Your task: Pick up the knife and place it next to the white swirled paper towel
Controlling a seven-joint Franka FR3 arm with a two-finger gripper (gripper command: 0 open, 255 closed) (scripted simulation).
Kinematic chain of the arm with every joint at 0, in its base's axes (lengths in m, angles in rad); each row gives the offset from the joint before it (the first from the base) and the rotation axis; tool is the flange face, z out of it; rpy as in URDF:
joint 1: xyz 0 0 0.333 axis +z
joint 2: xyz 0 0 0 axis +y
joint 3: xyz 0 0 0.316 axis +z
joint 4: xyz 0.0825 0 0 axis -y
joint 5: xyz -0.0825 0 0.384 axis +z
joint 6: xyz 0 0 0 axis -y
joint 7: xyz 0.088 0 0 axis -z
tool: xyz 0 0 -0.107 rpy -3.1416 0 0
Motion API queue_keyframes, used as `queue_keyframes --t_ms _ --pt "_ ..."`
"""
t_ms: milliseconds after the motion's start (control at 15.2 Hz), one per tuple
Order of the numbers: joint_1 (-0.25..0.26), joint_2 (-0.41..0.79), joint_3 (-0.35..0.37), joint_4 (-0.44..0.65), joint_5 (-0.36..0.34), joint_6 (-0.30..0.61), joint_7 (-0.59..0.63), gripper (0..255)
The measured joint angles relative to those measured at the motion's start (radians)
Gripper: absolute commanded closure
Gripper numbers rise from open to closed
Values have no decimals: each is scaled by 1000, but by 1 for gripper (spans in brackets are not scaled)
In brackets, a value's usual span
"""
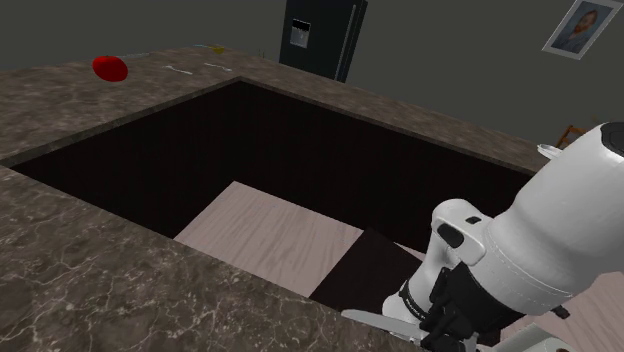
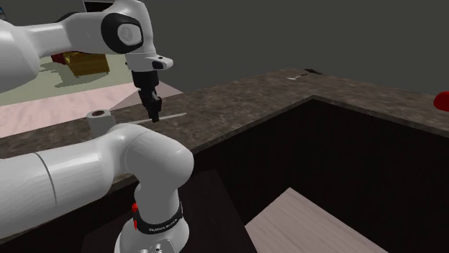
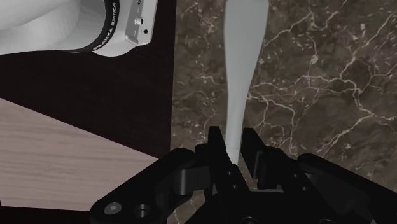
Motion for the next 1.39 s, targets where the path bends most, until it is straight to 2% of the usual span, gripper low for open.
queue_keyframes --t_ms 990,1386 --pt "71 -30 138 -191 138 151 0 255" --pt "102 -5 219 -251 217 230 4 255"
